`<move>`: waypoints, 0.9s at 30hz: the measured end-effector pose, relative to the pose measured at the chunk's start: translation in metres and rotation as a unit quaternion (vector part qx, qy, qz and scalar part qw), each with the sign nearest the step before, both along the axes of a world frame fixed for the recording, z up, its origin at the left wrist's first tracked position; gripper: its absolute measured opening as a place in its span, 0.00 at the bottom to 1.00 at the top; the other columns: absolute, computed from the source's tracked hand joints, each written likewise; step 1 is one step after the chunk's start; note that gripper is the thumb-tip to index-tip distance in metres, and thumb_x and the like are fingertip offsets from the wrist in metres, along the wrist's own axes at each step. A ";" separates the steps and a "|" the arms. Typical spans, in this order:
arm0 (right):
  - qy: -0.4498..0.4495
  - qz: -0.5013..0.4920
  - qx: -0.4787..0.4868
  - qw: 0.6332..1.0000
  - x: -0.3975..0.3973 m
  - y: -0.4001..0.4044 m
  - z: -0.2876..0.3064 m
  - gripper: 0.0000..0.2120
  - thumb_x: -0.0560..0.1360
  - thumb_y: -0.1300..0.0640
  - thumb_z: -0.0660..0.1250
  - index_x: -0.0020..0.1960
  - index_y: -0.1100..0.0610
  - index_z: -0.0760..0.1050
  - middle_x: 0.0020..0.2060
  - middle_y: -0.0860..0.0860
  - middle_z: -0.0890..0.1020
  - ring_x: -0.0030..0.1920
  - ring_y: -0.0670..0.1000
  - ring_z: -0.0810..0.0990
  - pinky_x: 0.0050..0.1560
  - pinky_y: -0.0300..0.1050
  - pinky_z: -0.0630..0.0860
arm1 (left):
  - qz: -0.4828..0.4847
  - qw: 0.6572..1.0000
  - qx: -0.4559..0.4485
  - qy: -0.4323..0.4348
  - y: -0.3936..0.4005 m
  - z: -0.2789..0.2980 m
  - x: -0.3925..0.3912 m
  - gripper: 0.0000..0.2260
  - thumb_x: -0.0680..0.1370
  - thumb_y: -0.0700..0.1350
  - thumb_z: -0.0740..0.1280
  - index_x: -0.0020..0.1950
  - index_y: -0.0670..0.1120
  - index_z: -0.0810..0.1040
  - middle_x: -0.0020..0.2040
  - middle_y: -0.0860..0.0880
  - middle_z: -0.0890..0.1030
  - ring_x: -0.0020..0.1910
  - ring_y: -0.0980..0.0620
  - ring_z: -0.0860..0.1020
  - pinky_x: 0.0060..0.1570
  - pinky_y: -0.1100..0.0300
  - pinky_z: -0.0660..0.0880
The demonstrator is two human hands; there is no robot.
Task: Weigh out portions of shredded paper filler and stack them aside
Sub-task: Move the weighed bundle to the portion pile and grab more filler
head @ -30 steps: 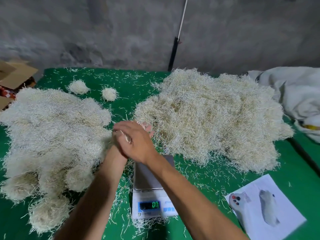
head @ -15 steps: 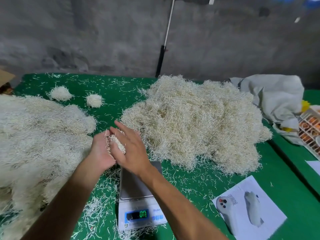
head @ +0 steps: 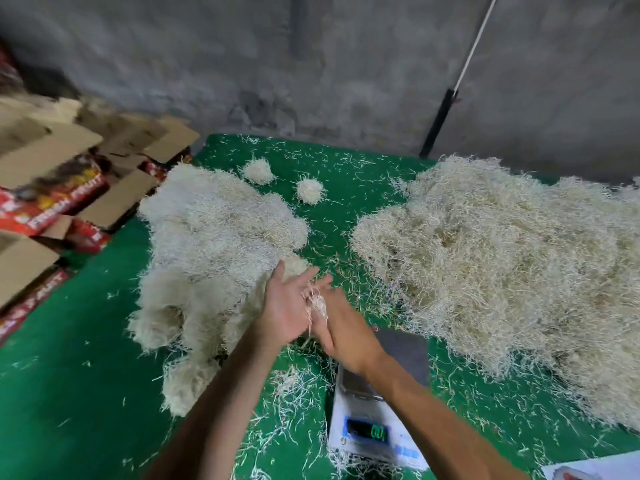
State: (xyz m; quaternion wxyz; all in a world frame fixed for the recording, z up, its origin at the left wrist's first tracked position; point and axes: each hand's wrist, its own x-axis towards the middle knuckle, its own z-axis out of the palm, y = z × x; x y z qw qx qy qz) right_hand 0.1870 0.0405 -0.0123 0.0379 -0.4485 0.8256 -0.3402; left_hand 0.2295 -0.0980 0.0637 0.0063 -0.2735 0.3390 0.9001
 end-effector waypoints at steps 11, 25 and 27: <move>-0.153 -0.184 -0.111 0.965 -0.078 -0.113 0.039 0.46 0.77 0.28 0.63 0.82 0.56 0.53 0.80 0.55 0.64 0.77 0.55 0.66 0.75 0.59 0.67 | 0.135 0.980 -0.145 -0.027 -0.083 -0.054 0.032 0.20 0.86 0.56 0.53 0.62 0.44 0.77 0.57 0.47 0.85 0.59 0.47 0.82 0.63 0.48 0.76; -0.191 -0.178 -0.025 0.965 -0.084 0.026 -0.023 0.25 0.85 0.49 0.60 0.80 0.53 0.60 0.71 0.49 0.75 0.67 0.49 0.77 0.69 0.57 0.76 | -0.060 0.976 -0.207 -0.037 0.029 -0.079 -0.061 0.13 0.84 0.51 0.62 0.62 0.45 0.78 0.56 0.48 0.85 0.55 0.49 0.84 0.56 0.54 0.80; -0.173 -0.204 -0.014 0.963 -0.096 0.051 -0.023 0.25 0.85 0.48 0.60 0.80 0.53 0.61 0.71 0.51 0.76 0.68 0.50 0.76 0.70 0.57 0.75 | -0.072 0.977 -0.195 -0.050 0.049 -0.087 -0.077 0.13 0.83 0.51 0.62 0.62 0.45 0.79 0.55 0.49 0.86 0.54 0.50 0.84 0.54 0.54 0.80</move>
